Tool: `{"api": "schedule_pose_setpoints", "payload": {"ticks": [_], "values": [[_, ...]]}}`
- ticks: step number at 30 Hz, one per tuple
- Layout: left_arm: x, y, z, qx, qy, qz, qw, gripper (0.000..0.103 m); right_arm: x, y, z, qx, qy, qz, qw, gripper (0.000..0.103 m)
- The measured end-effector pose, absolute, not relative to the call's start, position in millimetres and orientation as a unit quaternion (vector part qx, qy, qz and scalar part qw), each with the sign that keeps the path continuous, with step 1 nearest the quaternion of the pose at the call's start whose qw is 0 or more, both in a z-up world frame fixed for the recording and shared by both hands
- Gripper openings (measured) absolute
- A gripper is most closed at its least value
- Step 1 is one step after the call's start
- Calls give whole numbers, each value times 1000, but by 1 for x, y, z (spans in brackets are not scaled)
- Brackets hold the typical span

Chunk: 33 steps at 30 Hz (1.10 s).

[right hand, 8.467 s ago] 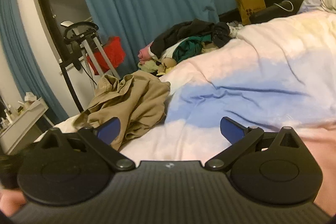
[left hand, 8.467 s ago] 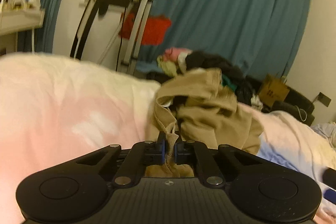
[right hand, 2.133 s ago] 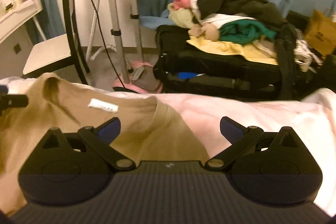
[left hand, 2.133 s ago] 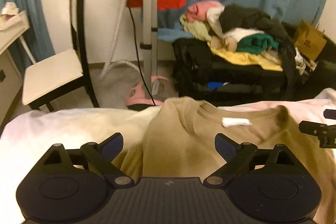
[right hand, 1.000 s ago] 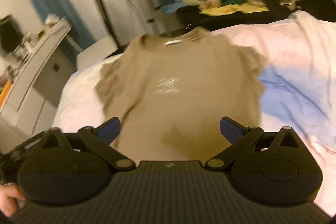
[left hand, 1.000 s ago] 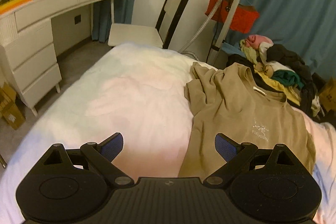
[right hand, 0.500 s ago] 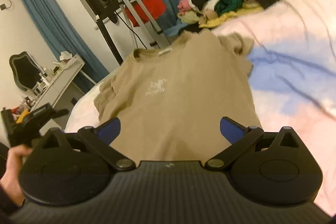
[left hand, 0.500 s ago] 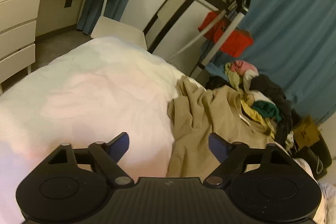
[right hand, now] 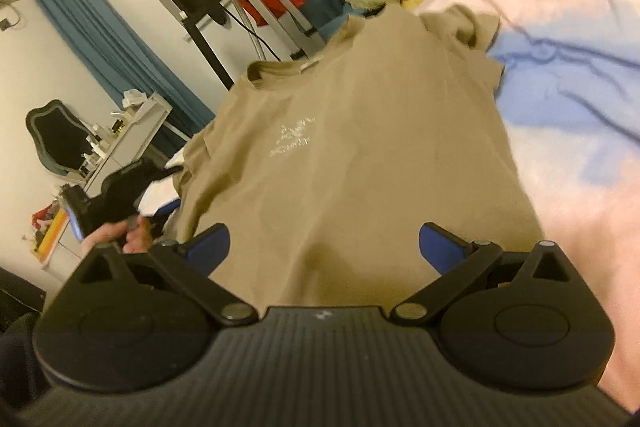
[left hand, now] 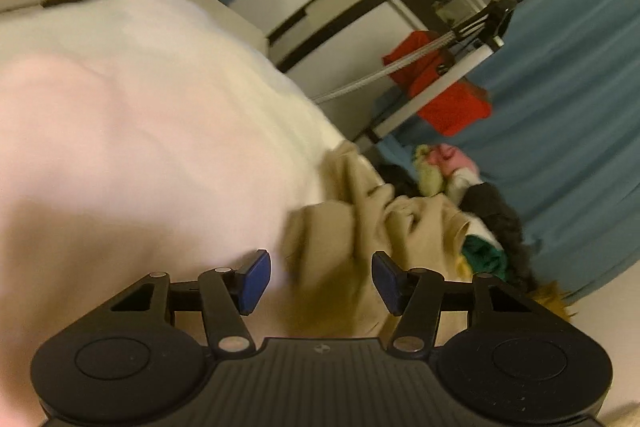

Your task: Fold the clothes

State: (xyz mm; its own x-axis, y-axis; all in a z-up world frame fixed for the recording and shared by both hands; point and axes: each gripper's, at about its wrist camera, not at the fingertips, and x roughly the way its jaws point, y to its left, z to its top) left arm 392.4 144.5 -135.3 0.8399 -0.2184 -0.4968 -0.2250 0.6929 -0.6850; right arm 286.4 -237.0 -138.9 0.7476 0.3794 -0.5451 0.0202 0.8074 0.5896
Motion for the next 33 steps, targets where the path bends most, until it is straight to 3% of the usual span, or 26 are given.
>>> {"api": "schedule_pose_setpoints", "payload": {"ticks": [3, 7, 8, 12, 19, 20, 22, 24, 27, 33], "values": [[416, 143, -144, -411, 270, -10, 870, 56, 297, -234, -149, 299, 352, 105, 881, 103], [439, 144, -151, -411, 282, -7, 867, 21, 310, -227, -159, 292, 363, 107, 878, 103], [442, 145, -152, -414, 286, -5, 864, 17, 313, -226, -161, 292, 366, 107, 877, 103], [440, 154, -137, -383, 286, 11, 879, 10, 316, -224, -163, 290, 371, 105, 876, 103], [418, 201, -106, -369, 250, 35, 895, 12, 312, -228, -159, 291, 370, 94, 878, 103], [416, 208, -106, -373, 254, 33, 892, 15, 311, -228, -159, 291, 369, 91, 878, 103], [411, 219, -109, -378, 266, 30, 886, 31, 310, -229, -158, 290, 369, 86, 879, 103], [400, 232, -110, -386, 257, 36, 885, 32, 310, -228, -159, 289, 369, 84, 879, 103], [381, 250, -117, -421, 238, 41, 874, 45, 311, -226, -160, 288, 372, 82, 878, 103], [361, 244, -140, -462, 261, 11, 847, 44, 311, -221, -161, 288, 377, 89, 876, 103]]}}
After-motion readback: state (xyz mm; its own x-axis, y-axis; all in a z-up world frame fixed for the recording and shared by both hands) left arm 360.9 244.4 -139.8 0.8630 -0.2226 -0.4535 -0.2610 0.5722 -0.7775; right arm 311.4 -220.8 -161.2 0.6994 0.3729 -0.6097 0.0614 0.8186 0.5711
